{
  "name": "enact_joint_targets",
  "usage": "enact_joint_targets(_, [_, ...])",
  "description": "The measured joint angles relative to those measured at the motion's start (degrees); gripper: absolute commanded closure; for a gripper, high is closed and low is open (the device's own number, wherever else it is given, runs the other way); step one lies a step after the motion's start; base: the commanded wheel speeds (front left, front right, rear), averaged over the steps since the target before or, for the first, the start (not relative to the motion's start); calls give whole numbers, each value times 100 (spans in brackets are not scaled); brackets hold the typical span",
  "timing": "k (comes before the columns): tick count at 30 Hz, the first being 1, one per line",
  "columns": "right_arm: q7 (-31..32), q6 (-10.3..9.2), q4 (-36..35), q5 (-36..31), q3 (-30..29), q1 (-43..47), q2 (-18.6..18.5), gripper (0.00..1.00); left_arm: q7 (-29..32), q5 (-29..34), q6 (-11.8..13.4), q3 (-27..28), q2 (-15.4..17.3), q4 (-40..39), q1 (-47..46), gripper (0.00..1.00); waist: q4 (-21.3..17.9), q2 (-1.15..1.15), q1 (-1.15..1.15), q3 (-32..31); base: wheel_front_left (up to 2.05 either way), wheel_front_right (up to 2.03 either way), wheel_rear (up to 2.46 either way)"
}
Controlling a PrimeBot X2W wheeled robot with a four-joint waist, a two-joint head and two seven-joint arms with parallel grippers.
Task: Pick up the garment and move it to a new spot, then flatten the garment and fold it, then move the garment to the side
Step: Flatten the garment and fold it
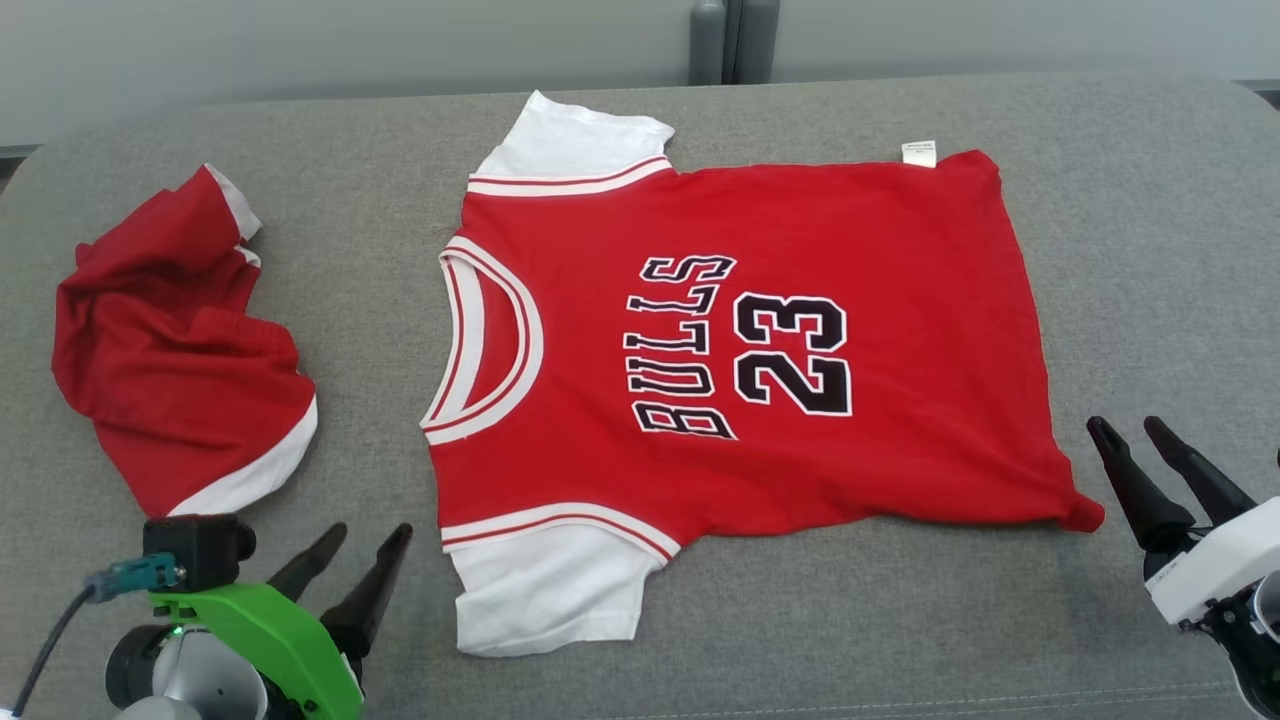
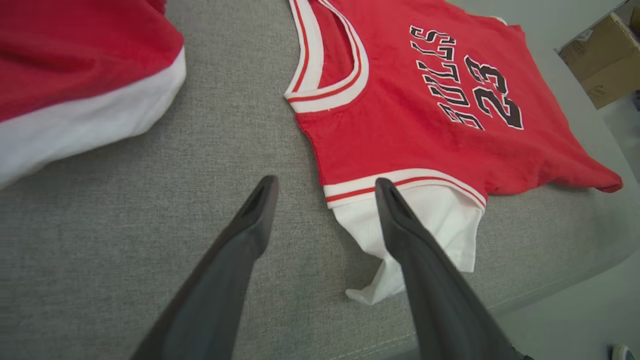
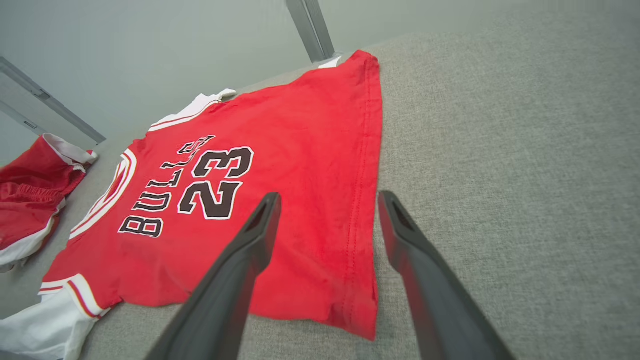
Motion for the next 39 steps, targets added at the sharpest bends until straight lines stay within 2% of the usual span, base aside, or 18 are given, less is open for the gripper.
enact_joint_targets(5, [-366, -26, -421, -353, -23, -35, -9, 0, -374, 119, 11, 311, -13, -120, -30, 0, -16, 0, 0, -33, 0, 0, 0])
enact_joint_targets(11, [-733, -330, -866, -898, -148, -363, 44, 0, -903, 313, 14, 606, -100, -307, -250, 0, -54, 0, 0, -60, 0, 0, 0])
enact_joint_targets(14, [-755, -380, -990, -1044, -147, -454, 166, 0, -1059, 514, 21, 635, -105, -309, -298, 0, -71, 0, 0, -62, 0, 0, 0])
enact_joint_targets(18, [-798, -631, -1222, -1294, -125, -515, 526, 0, -1407, 843, 60, 731, -135, -240, -309, 0, -104, 0, 0, -60, 0, 0, 0])
enact_joint_targets(21, [-802, -712, -1292, -1362, -126, -514, 656, 0, -1545, 939, 60, 731, -174, -220, -309, 0, -109, 0, 0, -55, 0, 0, 0])
enact_joint_targets(24, [-806, -929, -1372, -1440, -253, -494, 821, 0, -1811, 993, 64, 795, -276, -181, -307, 0, -86, 0, 0, -45, 0, 0, 0])
enact_joint_targets(28, [-806, -1028, -1484, -1672, -259, -471, 989, 0, -2008, 1017, 65, 962, -430, -90, -299, 0, -78, 0, 0, -34, 0, 0, 0])
enact_joint_targets(35, [-806, -1181, -1850, -2164, -684, -245, 1257, 0, -2059, 1597, 78, 1138, -478, -18, -207, 0, -95, 0, 0, -49, 0, 0, 0])
enact_joint_targets(39, [-814, -1182, -2016, -2354, -856, -168, 1325, 0, -2059, 1735, 82, 1196, -535, 4, -97, 0, -113, 0, 0, -77, 0, 0, 0])
